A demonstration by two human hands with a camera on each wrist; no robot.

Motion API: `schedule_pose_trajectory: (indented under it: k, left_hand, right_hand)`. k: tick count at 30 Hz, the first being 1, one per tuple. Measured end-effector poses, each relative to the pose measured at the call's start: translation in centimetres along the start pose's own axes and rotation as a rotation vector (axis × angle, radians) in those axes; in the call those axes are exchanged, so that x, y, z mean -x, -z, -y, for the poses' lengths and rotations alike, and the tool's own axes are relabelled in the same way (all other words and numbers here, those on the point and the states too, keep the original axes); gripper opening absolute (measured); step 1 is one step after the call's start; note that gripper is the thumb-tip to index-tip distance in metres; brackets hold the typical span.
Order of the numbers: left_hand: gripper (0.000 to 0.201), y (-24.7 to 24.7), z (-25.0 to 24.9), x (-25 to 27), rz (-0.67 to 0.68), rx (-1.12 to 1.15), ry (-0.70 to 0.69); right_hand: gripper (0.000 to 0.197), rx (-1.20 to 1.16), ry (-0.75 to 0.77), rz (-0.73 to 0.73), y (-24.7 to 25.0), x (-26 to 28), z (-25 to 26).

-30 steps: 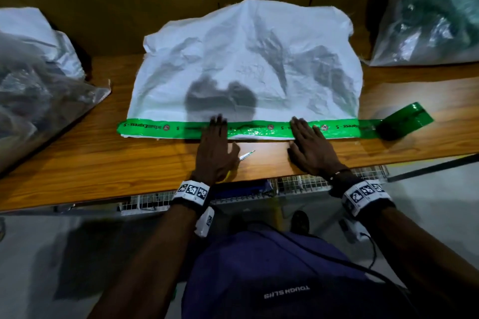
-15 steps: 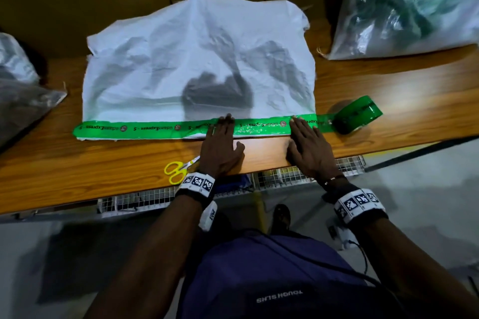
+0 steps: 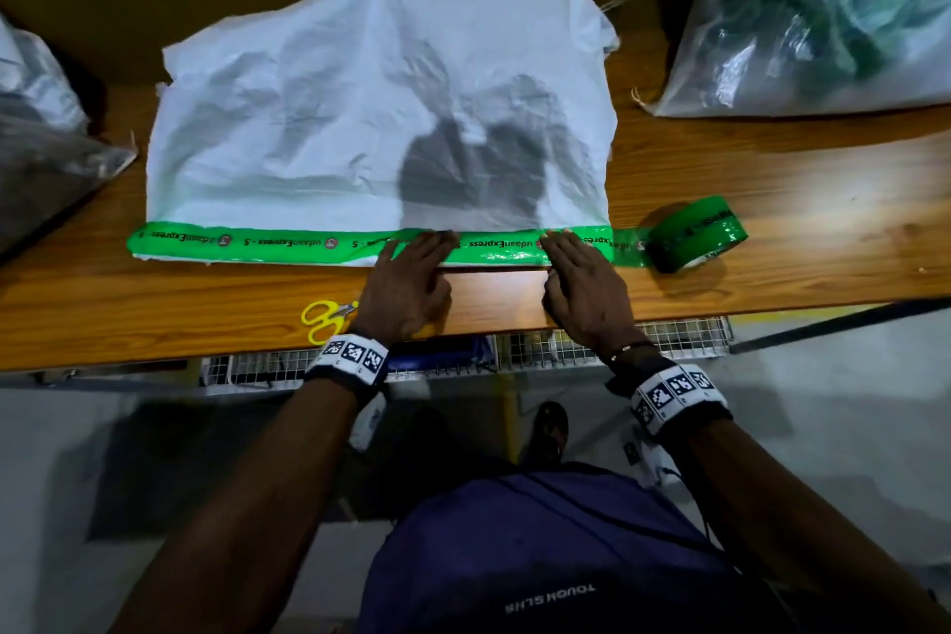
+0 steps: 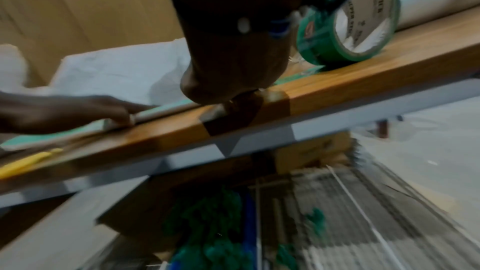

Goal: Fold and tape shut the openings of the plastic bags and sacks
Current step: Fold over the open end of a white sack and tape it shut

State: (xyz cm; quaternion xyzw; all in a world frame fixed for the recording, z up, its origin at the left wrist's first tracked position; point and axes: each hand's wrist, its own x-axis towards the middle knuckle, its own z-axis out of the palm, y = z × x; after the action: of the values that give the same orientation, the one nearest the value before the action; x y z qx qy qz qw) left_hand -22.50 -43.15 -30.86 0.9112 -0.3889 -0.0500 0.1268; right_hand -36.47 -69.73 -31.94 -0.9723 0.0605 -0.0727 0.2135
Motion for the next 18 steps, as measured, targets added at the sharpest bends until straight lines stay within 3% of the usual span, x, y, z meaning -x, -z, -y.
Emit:
schedule_pose_trajectory:
  k: [2, 6, 13, 18]
  left_hand:
    - [0.074, -0.4, 0.0, 0.3, 0.005, -0.033, -0.002]
    - [0.076, -1.9, -2.1, 0.3, -0.011, 0.028, 0.144]
    - [0.072, -1.8, -2.0, 0.1, -0.022, 0.057, 0.165]
    - [0.074, -1.7, -2.1, 0.2, -0.004, 0.084, 0.178]
  right_hand:
    - [0.053, 0.000, 0.014, -0.022, 0.6, -0.7, 0.7]
    - [0.042, -0.060, 0.096, -0.022, 1.2, -2.3, 2.2]
    - [0.057, 0.023, -0.037, -0.022, 2.6, 0.0, -2.5]
    - [0.053, -0.109, -0.143, -0.086, 1.5, 0.4, -2.1]
